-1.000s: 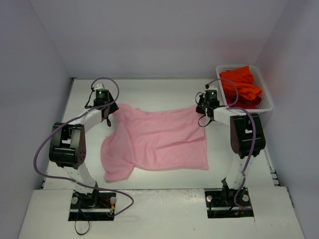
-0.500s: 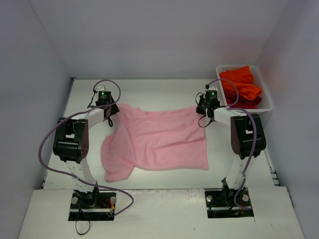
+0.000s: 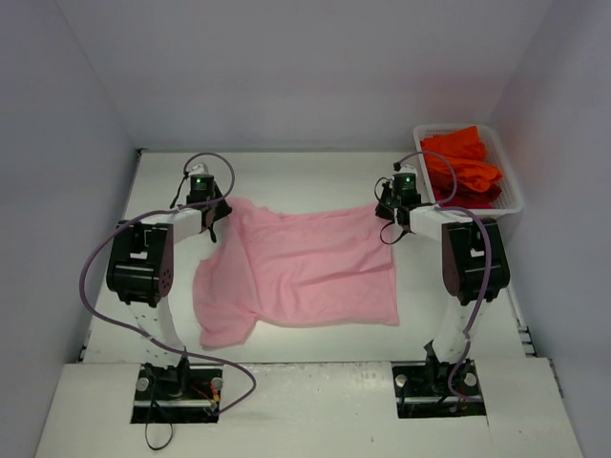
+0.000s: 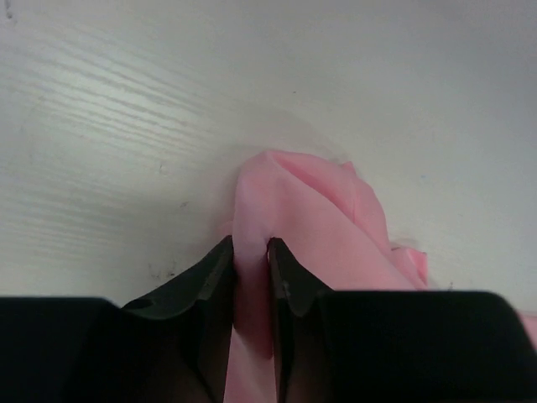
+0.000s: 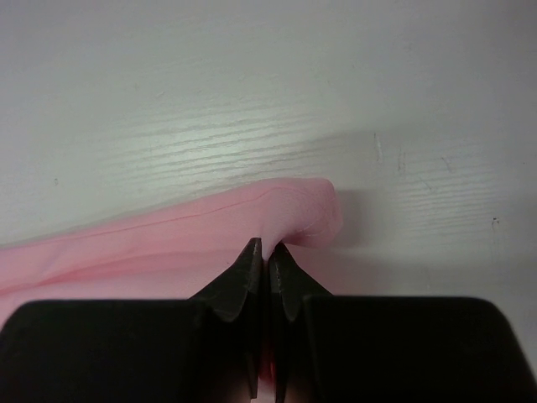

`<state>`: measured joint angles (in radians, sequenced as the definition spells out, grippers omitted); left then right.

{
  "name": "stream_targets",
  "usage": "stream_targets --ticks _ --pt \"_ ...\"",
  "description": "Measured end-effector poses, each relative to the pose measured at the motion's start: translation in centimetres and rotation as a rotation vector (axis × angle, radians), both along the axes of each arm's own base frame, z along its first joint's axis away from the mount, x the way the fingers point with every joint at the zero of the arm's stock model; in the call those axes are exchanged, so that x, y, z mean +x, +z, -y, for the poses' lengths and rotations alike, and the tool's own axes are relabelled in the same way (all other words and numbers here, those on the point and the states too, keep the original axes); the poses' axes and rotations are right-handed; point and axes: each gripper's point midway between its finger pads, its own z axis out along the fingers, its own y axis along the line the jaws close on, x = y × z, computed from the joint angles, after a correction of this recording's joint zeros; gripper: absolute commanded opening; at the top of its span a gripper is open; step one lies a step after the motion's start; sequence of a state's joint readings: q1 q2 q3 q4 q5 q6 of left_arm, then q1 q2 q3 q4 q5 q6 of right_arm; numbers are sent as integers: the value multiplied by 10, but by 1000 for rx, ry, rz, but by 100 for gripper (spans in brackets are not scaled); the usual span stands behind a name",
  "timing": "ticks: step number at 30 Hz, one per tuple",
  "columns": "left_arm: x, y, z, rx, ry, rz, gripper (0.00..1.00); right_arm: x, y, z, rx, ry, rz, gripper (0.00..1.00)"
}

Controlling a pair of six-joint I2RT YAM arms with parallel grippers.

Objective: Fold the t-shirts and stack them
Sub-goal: Flatten the tshirt out

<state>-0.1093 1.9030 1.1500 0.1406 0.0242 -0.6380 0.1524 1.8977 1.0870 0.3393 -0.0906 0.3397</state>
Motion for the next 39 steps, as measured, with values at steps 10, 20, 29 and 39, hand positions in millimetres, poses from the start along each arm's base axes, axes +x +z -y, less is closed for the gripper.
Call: stream_targets --ticks 10,20,29,39 --pt "6 7 27 -47 -76 49 0 -1 0 -3 0 6 0 0" --pt "-11 30 42 -43 -120 92 0 -1 0 -3 0 7 -3 0" --pt "-21 126 37 -44 -118 287 0 -6 43 -3 8 13 55 0" --pt "-71 164 28 -46 -113 364 0 -20 120 -19 31 56 187 0"
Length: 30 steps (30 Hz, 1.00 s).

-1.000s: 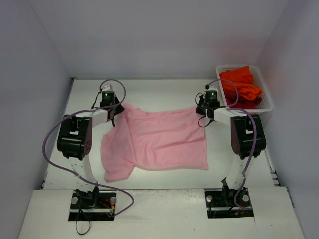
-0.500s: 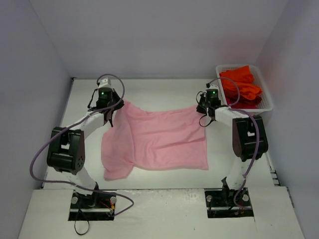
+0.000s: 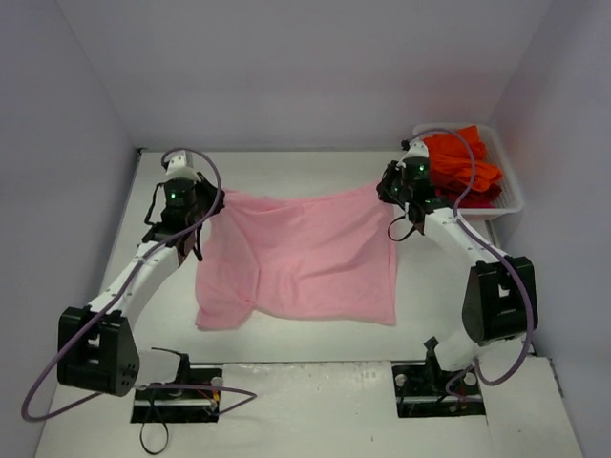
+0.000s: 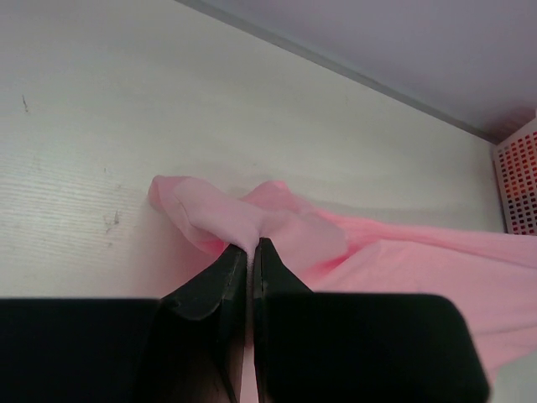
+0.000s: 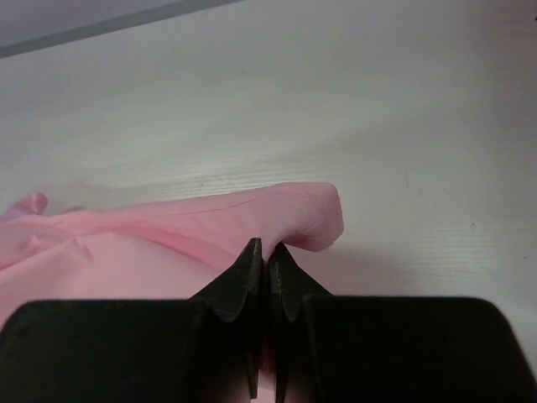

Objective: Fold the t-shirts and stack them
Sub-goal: Flatten the tshirt out

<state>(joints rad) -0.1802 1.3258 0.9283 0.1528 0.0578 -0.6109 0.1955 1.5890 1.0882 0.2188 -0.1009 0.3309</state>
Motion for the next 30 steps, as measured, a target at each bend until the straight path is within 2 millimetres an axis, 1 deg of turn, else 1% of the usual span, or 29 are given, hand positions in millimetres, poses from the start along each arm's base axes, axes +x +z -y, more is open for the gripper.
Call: stream_targets --ticks 5,8,11,14,16,18,21,24,27,30 --pt "-31 17 -2 -6 -4 43 0 -15 32 -8 12 24 56 0" --pt "-47 31 -3 -11 -8 76 0 -28 45 -9 18 34 75 0" --pt "-61 45 -5 -19 -10 112 0 -41 53 -11 22 46 88 0" --pt "-73 54 -7 -25 -11 140 0 -54 54 -12 25 54 88 0" --pt "-80 54 -9 -25 -11 143 0 -63 52 -14 25 62 79 0" --pt "-86 49 -10 -23 -9 135 0 -71 50 -13 25 64 67 0" --pt "-96 35 -12 -18 -9 105 0 -82 53 -16 31 76 68 0" --pt "-106 28 -14 -15 -8 88 0 -93 61 -17 43 85 81 0" --pt "-117 30 -17 -17 -8 93 0 -104 71 -16 54 88 100 0" --pt "-126 38 -18 -28 -7 115 0 -114 80 -15 69 91 120 0"
